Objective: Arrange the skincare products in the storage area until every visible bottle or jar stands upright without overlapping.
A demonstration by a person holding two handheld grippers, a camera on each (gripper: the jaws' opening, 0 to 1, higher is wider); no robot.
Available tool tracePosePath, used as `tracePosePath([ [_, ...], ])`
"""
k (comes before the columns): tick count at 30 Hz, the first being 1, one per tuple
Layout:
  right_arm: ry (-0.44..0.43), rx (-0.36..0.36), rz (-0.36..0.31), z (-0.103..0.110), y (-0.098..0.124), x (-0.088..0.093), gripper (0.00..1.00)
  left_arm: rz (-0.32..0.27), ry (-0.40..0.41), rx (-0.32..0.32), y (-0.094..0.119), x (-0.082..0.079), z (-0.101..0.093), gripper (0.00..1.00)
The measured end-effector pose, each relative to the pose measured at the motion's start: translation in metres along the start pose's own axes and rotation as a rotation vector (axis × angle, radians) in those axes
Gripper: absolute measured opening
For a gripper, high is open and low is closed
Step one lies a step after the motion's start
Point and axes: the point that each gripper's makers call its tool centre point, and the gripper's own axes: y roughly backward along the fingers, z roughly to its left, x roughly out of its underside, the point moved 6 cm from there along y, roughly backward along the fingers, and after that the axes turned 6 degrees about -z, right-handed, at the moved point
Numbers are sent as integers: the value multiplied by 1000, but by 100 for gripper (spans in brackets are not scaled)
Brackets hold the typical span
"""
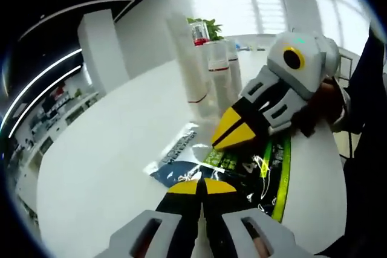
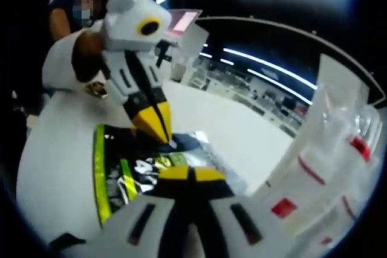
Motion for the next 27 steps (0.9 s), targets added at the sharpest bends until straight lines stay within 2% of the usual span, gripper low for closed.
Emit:
tracePosePath([
  [6,-48,-6,-3,-3,1,3,0,-1,25,12,0,1,-3,0],
  [11,-51,-4,-4,-1,0,3,0,-7,36,11,0,1,-2,0],
  [16,-46,0,-3,-1,1,3,0,-40,120,8,-1,2,-1,0],
  [18,-21,0,1,0,1,2,0,-42,130,8,-1,2,-1,0],
  [20,90,34,16,-3,2,-2,0,-45,132,8,-1,1,-2,0],
  [21,157,55,7,-4,3,-6,0,-62,146,35,-1,-1,-5,0],
  [22,175,69,-35,-4,3,-12,0,-95,181,57,-1,-5,-8,0],
  [24,129,61,-116,-2,6,-23,0,-136,199,49,4,-12,-6,0],
  [27,121,81,-101,-7,9,-22,0,-149,203,16,11,-16,-1,0],
])
